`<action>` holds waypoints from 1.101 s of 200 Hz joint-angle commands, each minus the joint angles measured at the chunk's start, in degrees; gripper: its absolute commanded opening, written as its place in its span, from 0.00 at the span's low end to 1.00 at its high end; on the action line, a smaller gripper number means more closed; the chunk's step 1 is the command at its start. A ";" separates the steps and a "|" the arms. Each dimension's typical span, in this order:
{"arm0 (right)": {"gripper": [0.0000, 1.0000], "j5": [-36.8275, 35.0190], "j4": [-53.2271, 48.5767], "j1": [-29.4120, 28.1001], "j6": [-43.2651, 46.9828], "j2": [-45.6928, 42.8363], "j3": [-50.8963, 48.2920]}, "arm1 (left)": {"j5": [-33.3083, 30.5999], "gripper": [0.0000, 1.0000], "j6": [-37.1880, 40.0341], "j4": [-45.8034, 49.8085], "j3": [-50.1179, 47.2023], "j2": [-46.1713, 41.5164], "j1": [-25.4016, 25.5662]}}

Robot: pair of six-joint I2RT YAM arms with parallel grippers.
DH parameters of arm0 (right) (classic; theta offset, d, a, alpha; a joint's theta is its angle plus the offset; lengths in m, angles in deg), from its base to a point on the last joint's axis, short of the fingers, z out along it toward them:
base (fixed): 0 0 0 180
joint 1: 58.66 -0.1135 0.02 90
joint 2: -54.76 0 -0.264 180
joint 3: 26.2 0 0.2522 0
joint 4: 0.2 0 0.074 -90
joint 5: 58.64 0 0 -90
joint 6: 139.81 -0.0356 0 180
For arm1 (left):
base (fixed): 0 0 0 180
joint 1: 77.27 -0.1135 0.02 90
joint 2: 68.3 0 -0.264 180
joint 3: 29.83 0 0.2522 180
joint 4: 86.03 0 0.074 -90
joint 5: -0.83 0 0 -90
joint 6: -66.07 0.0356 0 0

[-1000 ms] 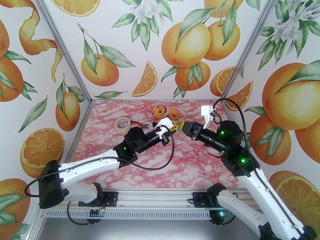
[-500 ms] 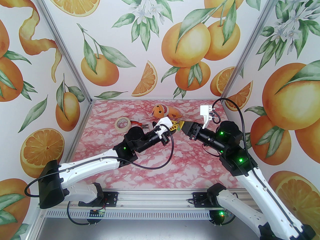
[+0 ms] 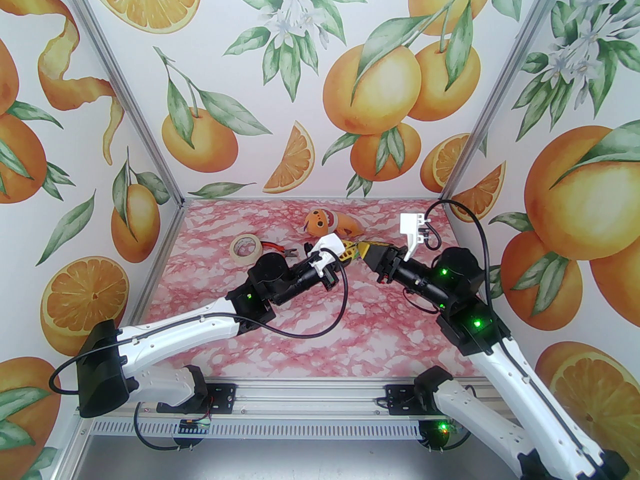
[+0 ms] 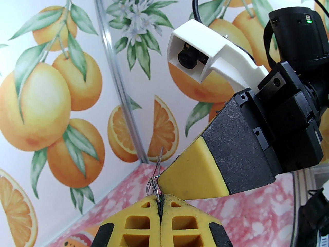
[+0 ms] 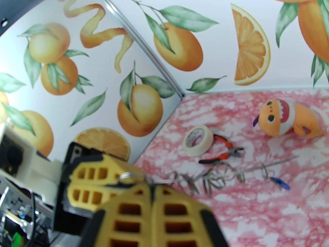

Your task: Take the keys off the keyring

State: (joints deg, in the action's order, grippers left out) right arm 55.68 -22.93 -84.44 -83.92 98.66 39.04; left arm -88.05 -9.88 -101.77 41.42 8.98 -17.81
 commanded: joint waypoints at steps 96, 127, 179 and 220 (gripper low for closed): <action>0.00 2.04 15.49 0.22 13.55 -11.75 -14.12 | 0.23 0.00 3.97 -10.22 -3.62 -1.33 0.75; 0.00 1.17 15.76 0.22 15.97 -13.58 -14.87 | 0.11 0.00 4.88 -12.51 -4.88 -1.34 0.74; 0.00 2.07 18.94 0.20 17.57 -16.21 -16.71 | 0.99 0.00 7.57 -16.47 -6.59 -1.26 0.75; 0.00 3.95 17.95 0.09 20.73 -17.38 -16.08 | 1.44 0.00 9.78 -18.12 -6.96 -0.82 0.88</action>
State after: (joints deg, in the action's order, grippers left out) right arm 58.30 -7.59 -84.46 -67.02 83.14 22.45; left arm -82.74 -2.50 -114.12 34.73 8.91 -15.95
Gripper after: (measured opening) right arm 0.045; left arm 0.044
